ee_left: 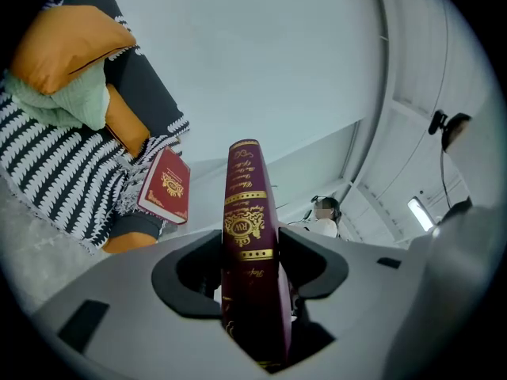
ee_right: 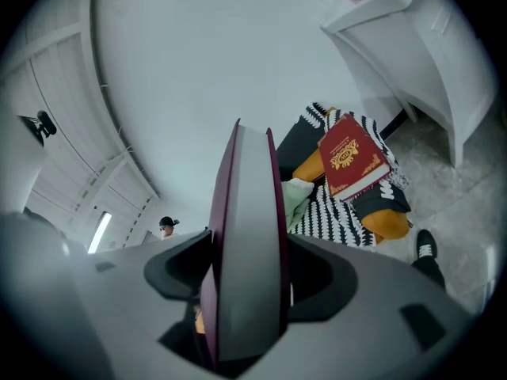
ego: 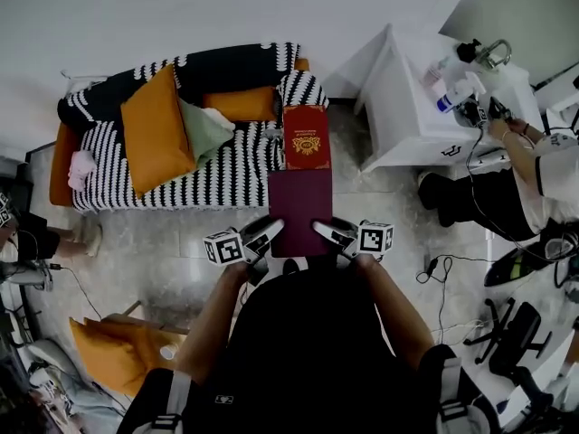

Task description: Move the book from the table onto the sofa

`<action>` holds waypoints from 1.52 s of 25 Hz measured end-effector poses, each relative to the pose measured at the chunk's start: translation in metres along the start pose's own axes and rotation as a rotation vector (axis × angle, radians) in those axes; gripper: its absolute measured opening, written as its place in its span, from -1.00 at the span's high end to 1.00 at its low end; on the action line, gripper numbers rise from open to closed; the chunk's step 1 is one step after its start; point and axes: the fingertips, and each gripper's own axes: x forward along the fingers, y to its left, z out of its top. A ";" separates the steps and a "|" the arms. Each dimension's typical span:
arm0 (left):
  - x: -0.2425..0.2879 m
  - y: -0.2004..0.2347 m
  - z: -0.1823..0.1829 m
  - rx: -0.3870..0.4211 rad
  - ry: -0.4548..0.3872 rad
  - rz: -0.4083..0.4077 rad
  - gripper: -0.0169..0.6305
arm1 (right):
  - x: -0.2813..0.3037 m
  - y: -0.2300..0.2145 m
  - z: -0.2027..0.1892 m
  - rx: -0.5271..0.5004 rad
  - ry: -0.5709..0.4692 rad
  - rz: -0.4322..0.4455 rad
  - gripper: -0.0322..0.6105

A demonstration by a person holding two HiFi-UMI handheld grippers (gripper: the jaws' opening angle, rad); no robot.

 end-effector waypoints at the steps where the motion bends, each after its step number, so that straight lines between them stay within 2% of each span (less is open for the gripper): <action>1: 0.005 0.003 0.007 -0.005 0.001 0.009 0.27 | 0.005 -0.004 0.008 0.005 0.010 0.005 0.05; 9: 0.061 0.024 0.060 -0.057 -0.013 0.055 0.27 | 0.025 -0.043 0.079 0.040 0.090 -0.001 0.04; 16: 0.108 0.043 0.086 -0.098 -0.034 0.097 0.27 | 0.032 -0.077 0.130 0.042 0.183 0.002 0.03; 25: 0.139 0.054 0.120 -0.093 -0.033 0.133 0.27 | 0.045 -0.094 0.171 0.069 0.214 0.024 0.02; 32: 0.152 0.075 0.137 -0.124 -0.057 0.154 0.27 | 0.056 -0.107 0.195 0.094 0.201 0.027 0.02; 38: 0.156 0.078 0.151 -0.172 -0.071 0.102 0.27 | 0.069 -0.109 0.203 0.100 0.177 -0.010 0.02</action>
